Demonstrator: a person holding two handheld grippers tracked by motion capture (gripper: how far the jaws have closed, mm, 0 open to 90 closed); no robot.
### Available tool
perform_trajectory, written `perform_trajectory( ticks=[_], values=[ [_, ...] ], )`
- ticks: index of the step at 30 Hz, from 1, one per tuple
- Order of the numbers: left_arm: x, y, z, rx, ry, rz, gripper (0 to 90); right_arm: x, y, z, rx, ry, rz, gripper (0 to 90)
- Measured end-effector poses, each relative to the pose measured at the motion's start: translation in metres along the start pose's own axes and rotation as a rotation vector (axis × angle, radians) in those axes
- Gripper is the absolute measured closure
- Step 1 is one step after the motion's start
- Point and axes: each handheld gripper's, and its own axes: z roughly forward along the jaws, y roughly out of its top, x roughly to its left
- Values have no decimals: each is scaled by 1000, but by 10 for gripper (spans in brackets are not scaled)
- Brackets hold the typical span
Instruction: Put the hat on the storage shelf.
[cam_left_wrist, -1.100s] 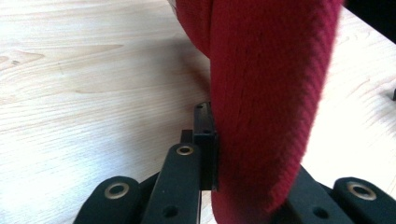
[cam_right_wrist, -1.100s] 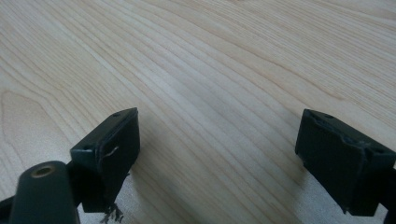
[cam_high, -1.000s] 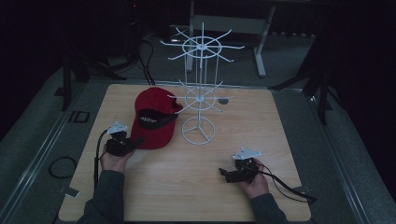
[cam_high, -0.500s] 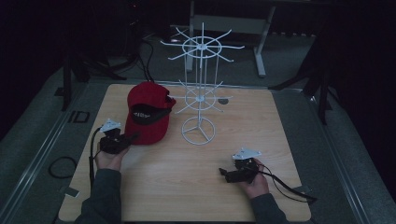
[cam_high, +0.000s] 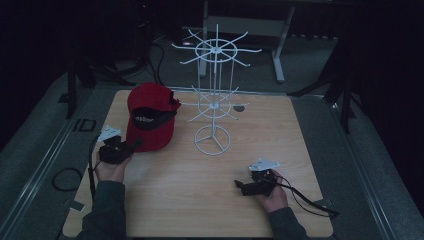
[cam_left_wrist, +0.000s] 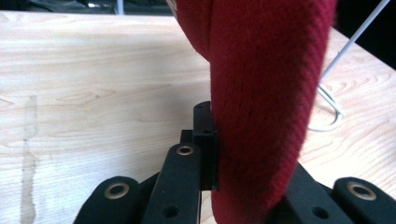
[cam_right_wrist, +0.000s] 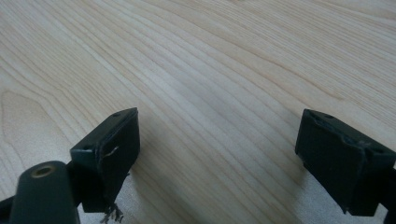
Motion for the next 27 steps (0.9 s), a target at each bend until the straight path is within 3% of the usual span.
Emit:
perform_trajectory(
  ticks=[20, 27],
  values=[
    [-1, 13, -22, -108, 15, -24, 856, 0, 0, 0, 0, 0, -3, 136],
    [-4, 20, -30, -134, 15, -12, 856, 0, 0, 0, 0, 0, -2, 136]
  ],
)
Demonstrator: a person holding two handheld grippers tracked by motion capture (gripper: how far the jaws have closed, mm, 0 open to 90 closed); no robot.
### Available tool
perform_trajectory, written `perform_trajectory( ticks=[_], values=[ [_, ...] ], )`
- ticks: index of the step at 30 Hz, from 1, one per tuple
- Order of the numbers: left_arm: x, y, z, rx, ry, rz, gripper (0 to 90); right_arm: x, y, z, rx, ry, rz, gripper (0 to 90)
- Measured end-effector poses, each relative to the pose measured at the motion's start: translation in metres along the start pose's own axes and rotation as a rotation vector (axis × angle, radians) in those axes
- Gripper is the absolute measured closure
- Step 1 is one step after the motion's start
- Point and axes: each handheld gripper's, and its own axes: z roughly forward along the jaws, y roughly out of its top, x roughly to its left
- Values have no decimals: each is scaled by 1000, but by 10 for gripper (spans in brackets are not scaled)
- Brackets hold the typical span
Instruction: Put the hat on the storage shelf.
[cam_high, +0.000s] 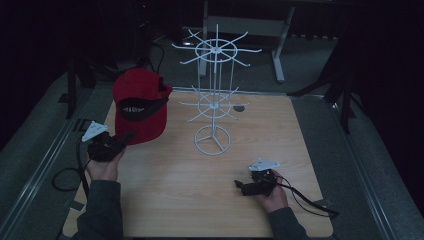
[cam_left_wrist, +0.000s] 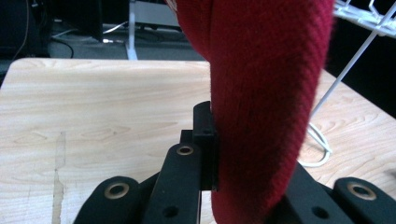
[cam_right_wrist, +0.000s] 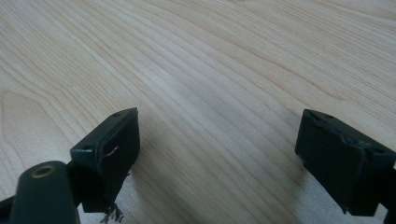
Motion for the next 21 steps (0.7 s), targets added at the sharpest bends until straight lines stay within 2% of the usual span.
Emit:
perform_trajectory(
  ticks=[5, 21],
  values=[
    [-3, 7, -3, -13, 5, 19, 856, 0, 0, 0, 0, -1, 1, 136],
    [-11, 22, -12, -81, 18, 30, 856, 0, 0, 0, -2, -2, 0, 136]
  ],
)
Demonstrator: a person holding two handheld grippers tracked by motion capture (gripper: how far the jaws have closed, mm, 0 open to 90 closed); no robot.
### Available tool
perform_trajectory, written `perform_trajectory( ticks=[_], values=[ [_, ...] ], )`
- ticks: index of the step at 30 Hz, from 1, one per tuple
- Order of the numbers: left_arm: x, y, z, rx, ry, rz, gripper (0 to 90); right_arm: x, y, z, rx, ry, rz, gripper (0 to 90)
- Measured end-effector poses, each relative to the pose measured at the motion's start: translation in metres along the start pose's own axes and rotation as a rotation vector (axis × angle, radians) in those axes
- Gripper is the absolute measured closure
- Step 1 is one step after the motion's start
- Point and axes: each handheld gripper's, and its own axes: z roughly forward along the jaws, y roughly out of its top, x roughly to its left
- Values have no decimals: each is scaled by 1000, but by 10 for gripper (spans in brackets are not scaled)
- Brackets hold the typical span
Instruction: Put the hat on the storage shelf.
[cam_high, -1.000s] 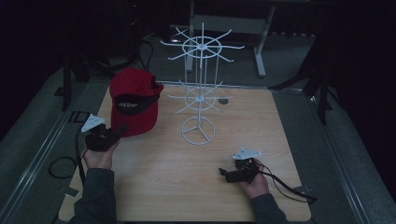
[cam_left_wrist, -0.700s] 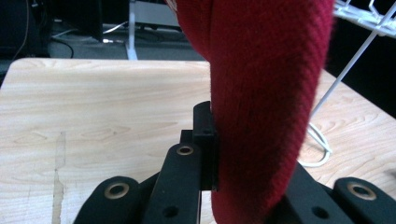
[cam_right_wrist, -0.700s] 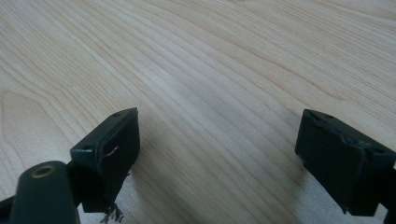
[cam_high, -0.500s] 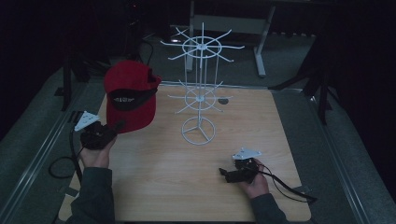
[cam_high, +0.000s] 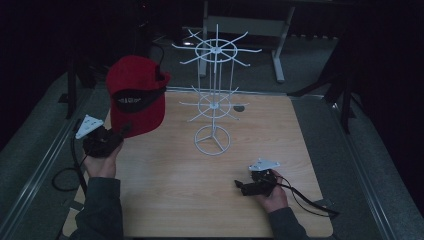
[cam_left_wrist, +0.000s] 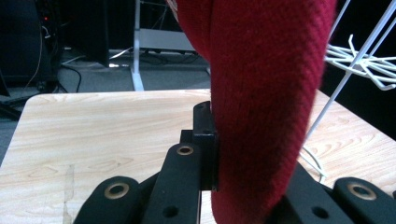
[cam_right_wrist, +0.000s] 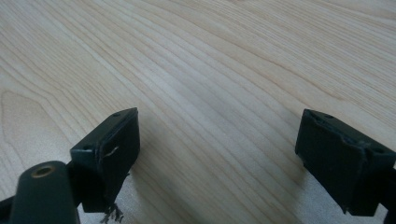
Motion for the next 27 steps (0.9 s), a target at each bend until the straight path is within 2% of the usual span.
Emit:
perform_trajectory(
  ticks=[27],
  values=[
    [-4, 18, -5, -79, 1, -17, 855, 0, 0, 0, 2, 1, 2, 136]
  ],
)
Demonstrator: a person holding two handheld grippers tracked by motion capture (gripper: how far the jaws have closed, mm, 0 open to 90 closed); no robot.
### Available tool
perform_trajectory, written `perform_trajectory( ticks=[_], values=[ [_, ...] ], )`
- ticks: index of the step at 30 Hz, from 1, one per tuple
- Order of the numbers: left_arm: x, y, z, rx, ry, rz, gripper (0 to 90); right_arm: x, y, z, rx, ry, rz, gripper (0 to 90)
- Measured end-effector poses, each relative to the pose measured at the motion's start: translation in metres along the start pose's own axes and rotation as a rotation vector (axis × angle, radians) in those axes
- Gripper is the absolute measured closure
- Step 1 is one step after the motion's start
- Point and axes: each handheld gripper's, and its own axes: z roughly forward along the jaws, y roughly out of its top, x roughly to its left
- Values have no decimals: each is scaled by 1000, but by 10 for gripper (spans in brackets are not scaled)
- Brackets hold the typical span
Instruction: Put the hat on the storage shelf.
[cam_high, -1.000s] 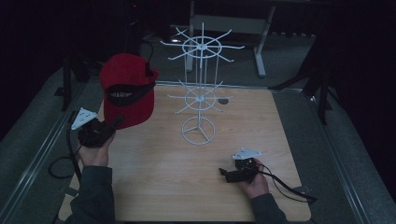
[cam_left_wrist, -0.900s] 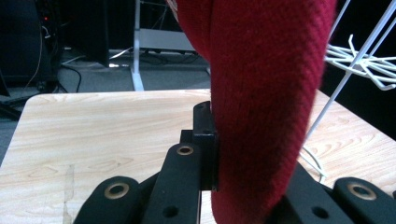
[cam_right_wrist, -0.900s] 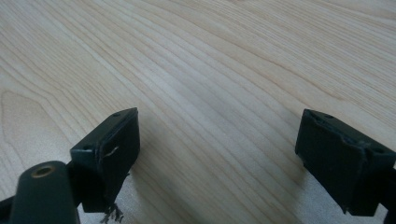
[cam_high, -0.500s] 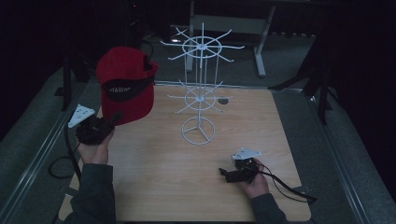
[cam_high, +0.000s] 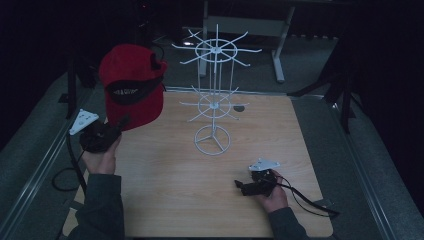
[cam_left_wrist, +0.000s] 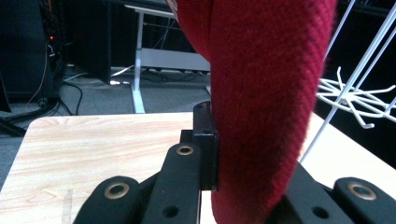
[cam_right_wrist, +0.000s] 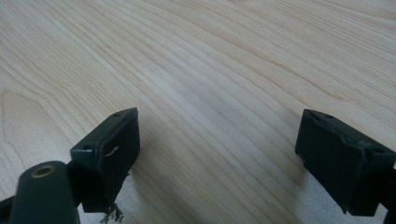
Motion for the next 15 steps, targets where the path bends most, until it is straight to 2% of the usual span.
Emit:
perform_trajectory(
  ticks=[15],
  values=[
    [-2, 9, -3, -32, -2, -3, 855, 0, 0, 0, 2, 1, 1, 136]
  ],
)
